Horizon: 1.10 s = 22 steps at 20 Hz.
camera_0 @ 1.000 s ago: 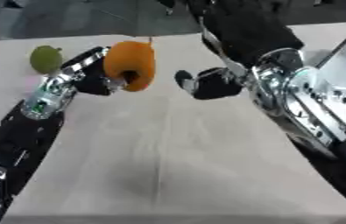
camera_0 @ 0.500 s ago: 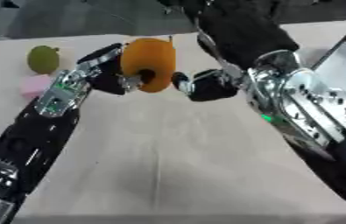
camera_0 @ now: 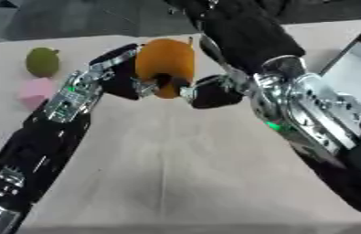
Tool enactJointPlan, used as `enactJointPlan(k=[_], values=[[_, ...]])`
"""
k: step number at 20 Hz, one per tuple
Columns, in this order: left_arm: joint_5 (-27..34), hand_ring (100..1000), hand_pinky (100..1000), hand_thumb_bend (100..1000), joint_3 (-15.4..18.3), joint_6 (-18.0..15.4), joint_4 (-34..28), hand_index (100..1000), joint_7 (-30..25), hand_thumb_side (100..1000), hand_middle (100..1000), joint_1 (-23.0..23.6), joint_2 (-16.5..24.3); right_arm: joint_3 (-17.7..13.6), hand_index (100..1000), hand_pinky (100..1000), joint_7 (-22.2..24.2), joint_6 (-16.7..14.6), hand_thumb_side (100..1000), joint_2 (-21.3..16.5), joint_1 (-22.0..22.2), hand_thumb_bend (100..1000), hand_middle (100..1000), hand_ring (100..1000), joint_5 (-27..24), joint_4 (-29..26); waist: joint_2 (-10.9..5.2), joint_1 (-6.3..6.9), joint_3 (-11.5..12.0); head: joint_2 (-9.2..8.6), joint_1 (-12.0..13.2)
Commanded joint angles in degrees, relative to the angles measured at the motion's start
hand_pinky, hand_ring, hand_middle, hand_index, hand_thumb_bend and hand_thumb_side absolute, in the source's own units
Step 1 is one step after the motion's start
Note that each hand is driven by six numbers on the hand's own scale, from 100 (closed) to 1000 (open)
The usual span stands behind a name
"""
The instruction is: Pick up the objects with one hand, pass them to the other hand, and then place them into the box on the other side of the table.
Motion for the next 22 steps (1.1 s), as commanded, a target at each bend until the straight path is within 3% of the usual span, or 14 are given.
enactJointPlan(k=[1, 8, 13, 17, 20, 22], values=[[1.6, 427, 577, 100, -0.1, -6.5, -2.5, 494, -7.5, 295, 407, -1.6, 0.4, -0.2, 994, 826, 5.6, 7.6, 302, 0.2, -0.8, 397, 808, 849, -1.4, -0.9, -0.70, -0.05, -0.1, -0.11, -0.1], [4.6, 426, 579, 100, -0.6, -3.6, -5.7, 494, -7.5, 302, 406, -2.0, 0.3, 0.4, 993, 821, 3.7, 13.7, 310, -0.1, 0.0, 378, 797, 840, -6.2, -0.8, -0.70, 0.07, -0.1, -0.11, -0.8], [6.0, 426, 581, 100, -2.2, -2.3, -8.6, 494, -7.5, 297, 406, -1.6, 0.7, 0.9, 974, 821, 1.8, 15.5, 297, -0.3, 0.3, 354, 789, 838, -9.1, 0.1, -0.70, 0.05, -0.1, -0.11, -1.1], [6.2, 429, 584, 100, -3.1, -2.7, -9.9, 497, -7.5, 295, 409, -1.5, 1.0, 1.1, 901, 818, 0.5, 16.0, 239, -0.3, 0.4, 266, 751, 823, -10.7, 0.7, -0.68, 0.01, 0.0, -0.11, -1.2], [6.1, 434, 587, 100, -3.2, -2.8, -10.1, 503, -7.5, 292, 415, -1.4, 1.0, 1.1, 801, 807, -0.5, 16.1, 158, -0.4, 0.4, 100, 702, 790, -11.2, 0.8, -0.68, -0.01, -0.1, -0.11, -1.1], [5.8, 439, 589, 100, -3.2, -2.9, -10.0, 510, -7.5, 288, 421, -1.2, 1.1, 0.9, 705, 789, -1.5, 16.1, 100, -0.5, 0.4, 100, 613, 739, -11.1, 0.6, -0.66, 0.00, -0.1, -0.11, -1.1]])
